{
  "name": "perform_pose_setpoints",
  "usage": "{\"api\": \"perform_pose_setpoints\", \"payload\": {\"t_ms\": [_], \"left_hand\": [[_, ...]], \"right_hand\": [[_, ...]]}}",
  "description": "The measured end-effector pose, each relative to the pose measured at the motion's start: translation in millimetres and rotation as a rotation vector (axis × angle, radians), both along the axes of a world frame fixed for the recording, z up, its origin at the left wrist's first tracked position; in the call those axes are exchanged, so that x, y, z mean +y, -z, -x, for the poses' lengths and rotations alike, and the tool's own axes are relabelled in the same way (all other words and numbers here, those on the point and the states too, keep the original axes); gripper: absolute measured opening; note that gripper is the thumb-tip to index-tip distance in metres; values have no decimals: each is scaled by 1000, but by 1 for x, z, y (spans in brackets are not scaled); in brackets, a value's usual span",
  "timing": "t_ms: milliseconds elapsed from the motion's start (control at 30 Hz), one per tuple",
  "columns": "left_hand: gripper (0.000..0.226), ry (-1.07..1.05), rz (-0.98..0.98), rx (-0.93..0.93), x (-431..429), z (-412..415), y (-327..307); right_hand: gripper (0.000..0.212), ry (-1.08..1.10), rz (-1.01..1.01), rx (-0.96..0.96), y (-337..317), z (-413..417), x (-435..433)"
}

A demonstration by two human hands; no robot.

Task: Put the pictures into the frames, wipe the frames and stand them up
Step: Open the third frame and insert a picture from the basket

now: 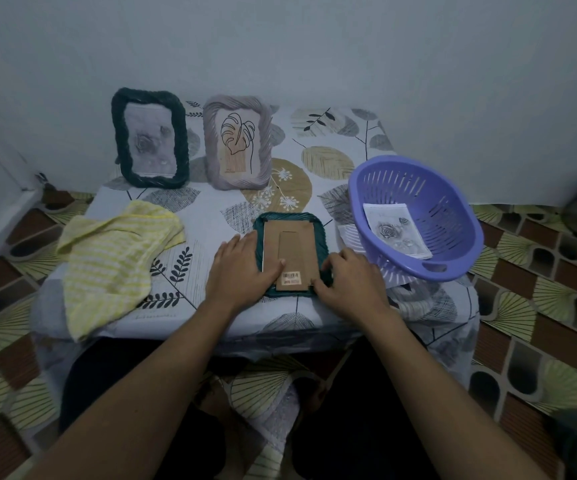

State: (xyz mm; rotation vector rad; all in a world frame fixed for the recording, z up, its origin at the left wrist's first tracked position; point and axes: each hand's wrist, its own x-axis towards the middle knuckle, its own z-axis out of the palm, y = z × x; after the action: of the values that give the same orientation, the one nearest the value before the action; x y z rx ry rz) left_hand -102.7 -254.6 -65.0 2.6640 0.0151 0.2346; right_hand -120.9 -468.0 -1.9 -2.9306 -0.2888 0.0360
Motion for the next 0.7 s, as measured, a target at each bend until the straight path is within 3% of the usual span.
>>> {"api": "perform_pose_setpoints", "payload": {"t_ms": [400, 700], "left_hand": [[81, -2, 1, 0, 2, -2, 5], [81, 0, -6, -1, 2, -3, 5]], "right_hand": [[29, 70, 76, -86, -5, 8, 1], [19, 104, -35, -66, 0, 4, 3]]}}
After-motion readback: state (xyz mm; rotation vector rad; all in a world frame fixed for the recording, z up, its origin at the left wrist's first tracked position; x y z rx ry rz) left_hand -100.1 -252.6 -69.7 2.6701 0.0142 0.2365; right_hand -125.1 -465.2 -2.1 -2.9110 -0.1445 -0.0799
